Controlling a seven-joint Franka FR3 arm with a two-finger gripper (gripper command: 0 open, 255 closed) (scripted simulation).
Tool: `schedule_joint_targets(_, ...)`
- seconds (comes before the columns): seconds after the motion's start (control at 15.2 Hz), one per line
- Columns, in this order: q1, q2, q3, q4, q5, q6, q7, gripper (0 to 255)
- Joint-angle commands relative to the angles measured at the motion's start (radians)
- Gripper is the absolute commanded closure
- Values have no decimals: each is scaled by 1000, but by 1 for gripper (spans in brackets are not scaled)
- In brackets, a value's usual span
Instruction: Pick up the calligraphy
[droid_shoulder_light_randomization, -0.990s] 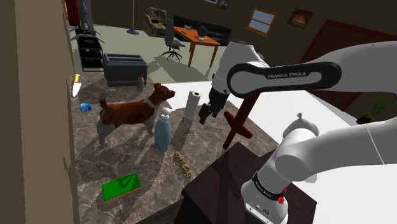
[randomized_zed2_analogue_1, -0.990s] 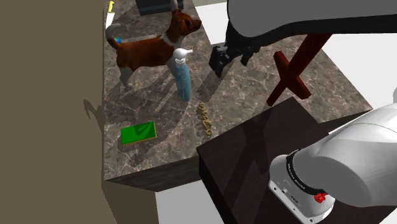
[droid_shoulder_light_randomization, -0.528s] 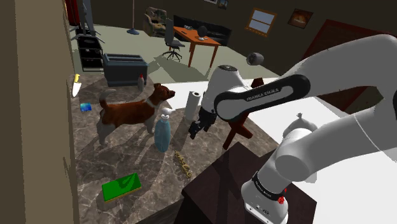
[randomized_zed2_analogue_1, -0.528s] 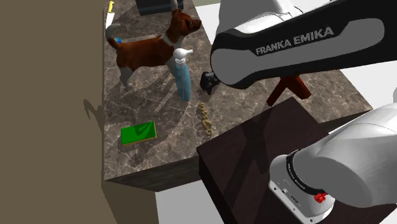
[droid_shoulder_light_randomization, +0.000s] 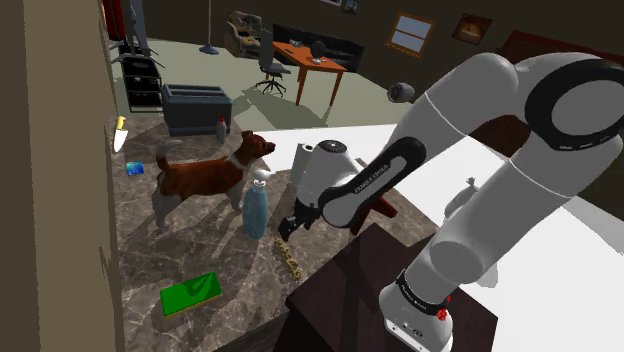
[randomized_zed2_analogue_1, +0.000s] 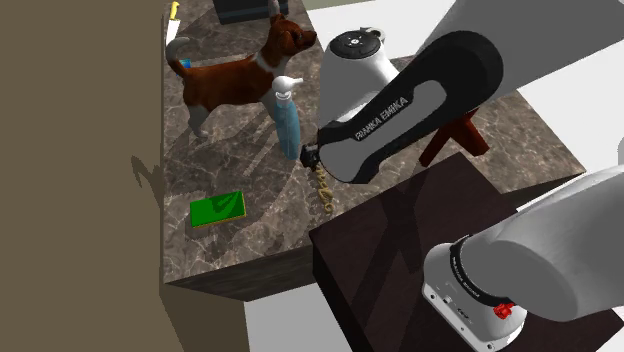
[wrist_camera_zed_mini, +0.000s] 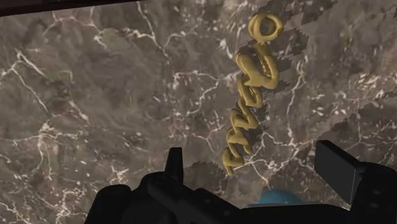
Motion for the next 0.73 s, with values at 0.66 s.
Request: schedule_joint_targets(0.66,195,379,-284,105,-520,271,443,0)
